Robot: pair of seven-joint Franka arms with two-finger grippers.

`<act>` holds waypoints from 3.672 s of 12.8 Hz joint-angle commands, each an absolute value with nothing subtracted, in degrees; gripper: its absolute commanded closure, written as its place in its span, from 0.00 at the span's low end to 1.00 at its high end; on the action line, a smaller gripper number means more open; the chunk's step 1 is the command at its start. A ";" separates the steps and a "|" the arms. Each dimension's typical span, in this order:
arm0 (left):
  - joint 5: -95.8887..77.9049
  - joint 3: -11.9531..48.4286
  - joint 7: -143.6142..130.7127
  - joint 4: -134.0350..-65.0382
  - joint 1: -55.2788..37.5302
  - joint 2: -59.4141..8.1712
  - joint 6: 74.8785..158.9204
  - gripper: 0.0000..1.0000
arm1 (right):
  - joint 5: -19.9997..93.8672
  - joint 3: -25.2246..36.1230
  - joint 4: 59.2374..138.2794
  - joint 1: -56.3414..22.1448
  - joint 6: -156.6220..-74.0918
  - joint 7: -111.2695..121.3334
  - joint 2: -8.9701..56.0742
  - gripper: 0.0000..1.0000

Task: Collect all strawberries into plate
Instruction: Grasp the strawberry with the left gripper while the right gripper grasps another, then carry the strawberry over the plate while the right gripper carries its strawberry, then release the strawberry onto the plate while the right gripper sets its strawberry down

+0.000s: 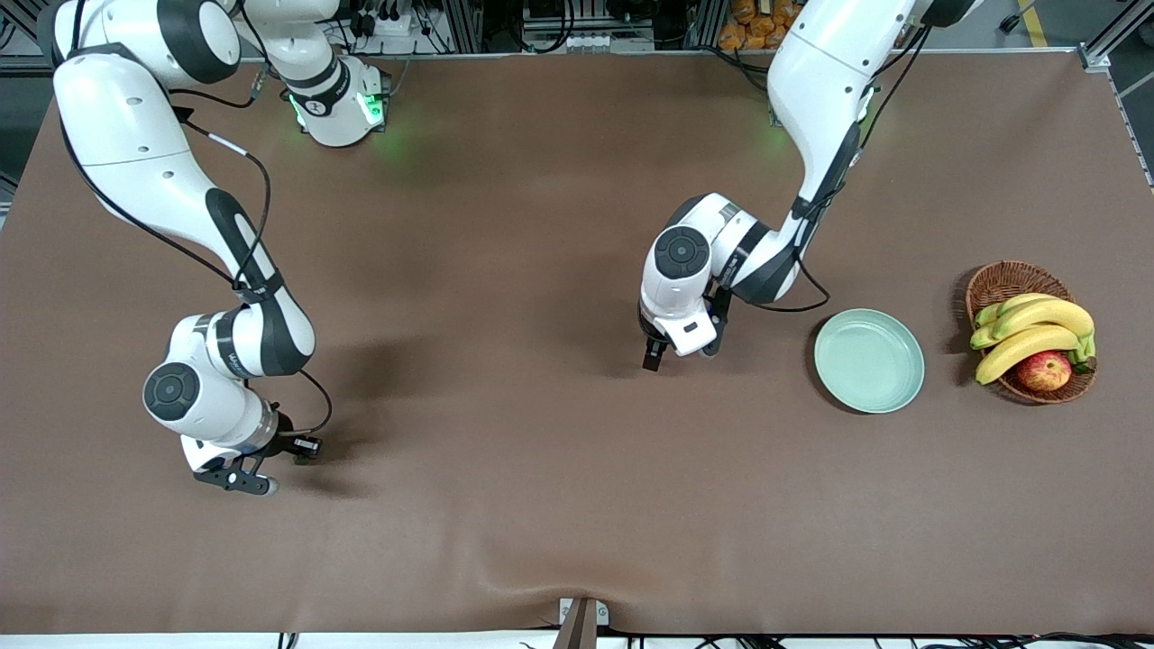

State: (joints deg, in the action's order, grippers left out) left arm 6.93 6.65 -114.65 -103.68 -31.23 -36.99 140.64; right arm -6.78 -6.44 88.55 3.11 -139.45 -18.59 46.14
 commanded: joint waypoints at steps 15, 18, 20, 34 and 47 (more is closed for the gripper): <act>9.58 6.15 -107.09 -102.92 -27.00 -32.19 135.83 1.00 | -7.56 -17.84 86.13 -10.70 -138.68 -18.98 42.80 0.96; 9.58 6.33 -93.82 -103.01 -21.21 -26.73 125.89 1.00 | -7.82 -17.67 86.40 -15.37 -138.96 -19.25 42.71 0.96; 9.49 6.50 -84.25 -103.88 -15.50 -26.28 124.11 1.00 | -7.91 -17.32 86.22 -19.06 -139.22 -19.60 42.54 0.95; 12.22 6.59 -53.53 -119.62 4.13 -22.94 132.98 0.14 | -7.73 -2.46 69.52 -47.02 -152.93 -45.88 59.50 0.52; 11.69 19.69 -70.55 -104.16 -1.21 -22.76 126.66 0.00 | -7.65 -1.14 79.28 -26.66 -130.55 -33.17 42.55 0.00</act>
State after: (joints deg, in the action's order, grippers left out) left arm 11.06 19.51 -65.83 -107.77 1.87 -21.42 129.44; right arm -7.00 0.11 75.69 -31.90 -135.40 -38.56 47.08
